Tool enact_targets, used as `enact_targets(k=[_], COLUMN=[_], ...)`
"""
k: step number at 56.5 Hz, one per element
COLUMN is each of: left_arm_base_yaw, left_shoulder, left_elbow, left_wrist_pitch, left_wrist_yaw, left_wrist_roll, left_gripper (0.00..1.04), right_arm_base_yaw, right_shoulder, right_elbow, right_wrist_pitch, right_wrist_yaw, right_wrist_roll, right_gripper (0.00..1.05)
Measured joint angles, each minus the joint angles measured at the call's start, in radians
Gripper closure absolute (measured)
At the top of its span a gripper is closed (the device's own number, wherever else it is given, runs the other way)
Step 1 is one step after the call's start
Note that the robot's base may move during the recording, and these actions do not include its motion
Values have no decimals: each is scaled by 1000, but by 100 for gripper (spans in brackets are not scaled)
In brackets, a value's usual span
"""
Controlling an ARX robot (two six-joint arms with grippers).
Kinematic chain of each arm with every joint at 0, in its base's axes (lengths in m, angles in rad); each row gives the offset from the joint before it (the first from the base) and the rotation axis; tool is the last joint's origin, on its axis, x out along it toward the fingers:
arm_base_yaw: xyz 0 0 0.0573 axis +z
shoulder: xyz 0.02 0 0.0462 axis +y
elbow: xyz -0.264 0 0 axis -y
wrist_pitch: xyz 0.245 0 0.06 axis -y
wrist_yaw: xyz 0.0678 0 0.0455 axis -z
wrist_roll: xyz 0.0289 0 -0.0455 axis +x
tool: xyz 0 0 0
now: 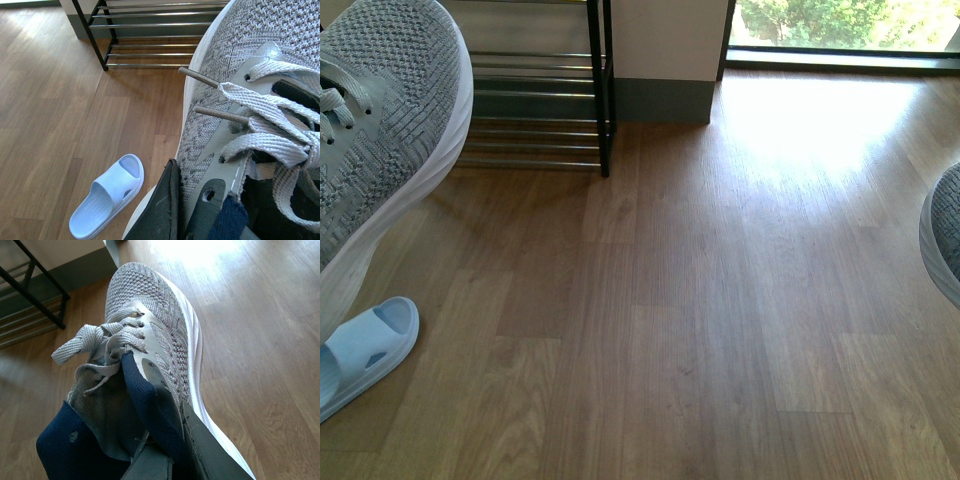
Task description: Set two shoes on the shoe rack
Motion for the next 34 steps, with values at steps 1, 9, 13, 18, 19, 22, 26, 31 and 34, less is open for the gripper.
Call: enact_targets(k=[1, 9, 13, 18, 19, 22, 26, 31, 34], left_arm_base_yaw=[0, 0, 0, 0, 0, 0, 0, 0, 0], left_shoulder=[0, 0, 0, 0, 0, 0, 0, 0, 0], left_elbow=[0, 0, 0, 0, 0, 0, 0, 0, 0], left_wrist_pitch=[0, 0, 0, 0, 0, 0, 0, 0, 0], left_wrist_yaw=[0, 0, 0, 0, 0, 0, 0, 0, 0], left_wrist_roll=[0, 0, 0, 0, 0, 0, 0, 0, 0], left_gripper=[103, 103, 103, 103, 103, 103, 103, 103, 103], right_arm_base_yaw=[0, 0, 0, 0, 0, 0, 0, 0, 0], right_shoulder=[0, 0, 0, 0, 0, 0, 0, 0, 0], right_elbow=[0, 0, 0, 0, 0, 0, 0, 0, 0], right_wrist_pitch=[0, 0, 0, 0, 0, 0, 0, 0, 0], right_wrist_yaw=[0, 0, 0, 0, 0, 0, 0, 0, 0], right_wrist_roll=[0, 0, 0, 0, 0, 0, 0, 0, 0], right_gripper=[104, 104, 104, 104, 104, 104, 104, 104, 104])
